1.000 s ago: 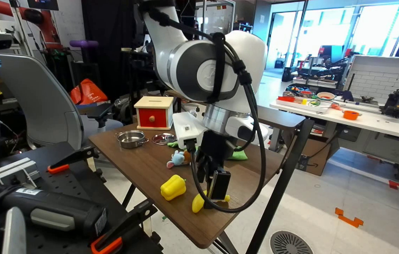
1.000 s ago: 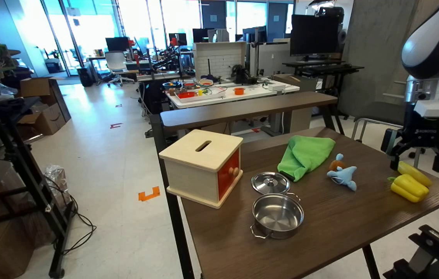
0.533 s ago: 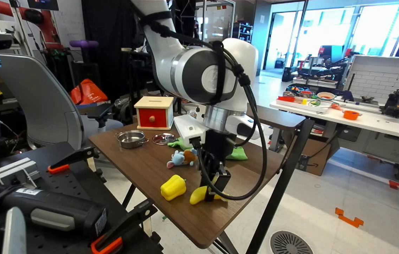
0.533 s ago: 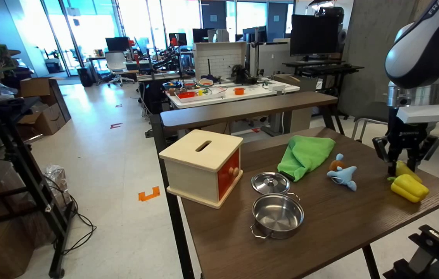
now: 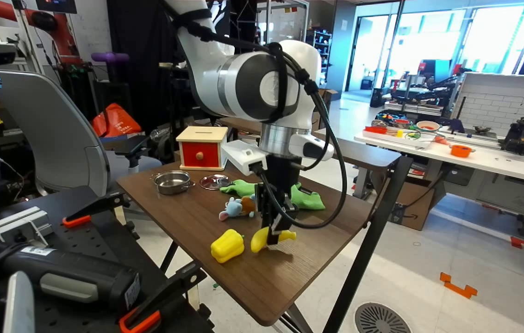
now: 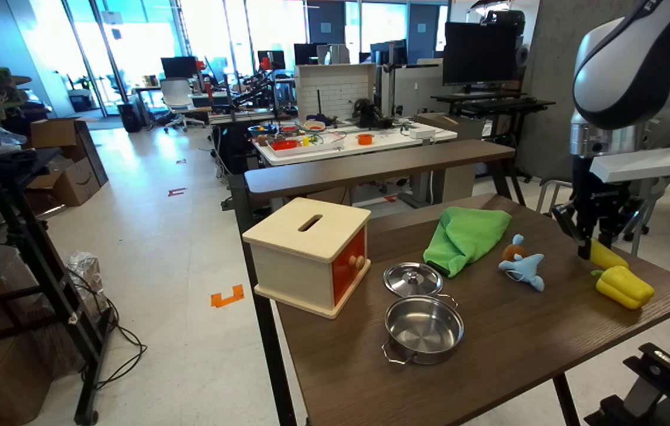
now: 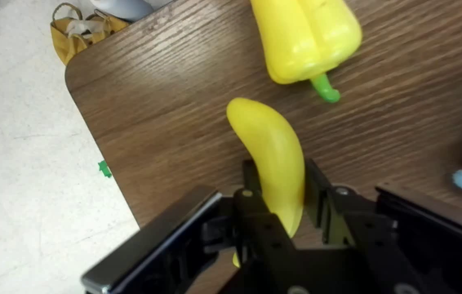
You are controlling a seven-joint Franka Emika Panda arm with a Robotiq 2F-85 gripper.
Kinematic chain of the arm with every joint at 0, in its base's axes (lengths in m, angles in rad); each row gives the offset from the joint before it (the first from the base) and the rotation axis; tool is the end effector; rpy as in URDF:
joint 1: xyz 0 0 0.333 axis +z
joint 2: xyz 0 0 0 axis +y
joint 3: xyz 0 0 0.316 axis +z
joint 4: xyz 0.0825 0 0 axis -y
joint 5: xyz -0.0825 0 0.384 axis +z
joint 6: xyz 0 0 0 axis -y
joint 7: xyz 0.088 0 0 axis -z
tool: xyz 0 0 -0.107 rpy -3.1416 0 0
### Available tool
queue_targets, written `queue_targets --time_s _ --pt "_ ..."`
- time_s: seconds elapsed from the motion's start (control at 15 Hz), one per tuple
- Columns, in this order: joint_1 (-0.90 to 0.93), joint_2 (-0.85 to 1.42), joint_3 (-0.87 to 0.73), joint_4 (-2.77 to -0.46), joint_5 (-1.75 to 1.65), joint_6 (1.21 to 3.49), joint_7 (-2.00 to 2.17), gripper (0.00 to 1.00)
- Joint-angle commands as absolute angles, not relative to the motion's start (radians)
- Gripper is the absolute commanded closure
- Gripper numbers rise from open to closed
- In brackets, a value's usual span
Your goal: Pick up the lid from the pot and put it on the table. Pick up the banana toy and put it in the silver pot.
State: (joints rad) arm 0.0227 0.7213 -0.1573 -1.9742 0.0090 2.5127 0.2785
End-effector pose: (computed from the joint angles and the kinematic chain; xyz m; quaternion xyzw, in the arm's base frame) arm 0.5742 -0.0808 0.0887 0.9759 -0.1934 -0.0830 0.0571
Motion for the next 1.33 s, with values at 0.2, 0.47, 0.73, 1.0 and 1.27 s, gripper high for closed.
queue_targets --time_s 0.2,0.47,0.73,1.0,1.27 --pt "0.151 0.485 -0.153 -2.154 -0.157 2.539 0.250 0.93" --pt "0.208 0.397 -0.109 -2.206 -0.275 2.533 0.225 0.93" --pt "0.260 0.412 -0.051 -2.163 -0.378 2.501 0.206 0.93" --pt "0.289 0.476 0.007 -2.093 -0.414 2.465 0.138 0.93" --pt "0.319 0.534 0.048 -2.044 -0.438 2.450 0.062 0.93"
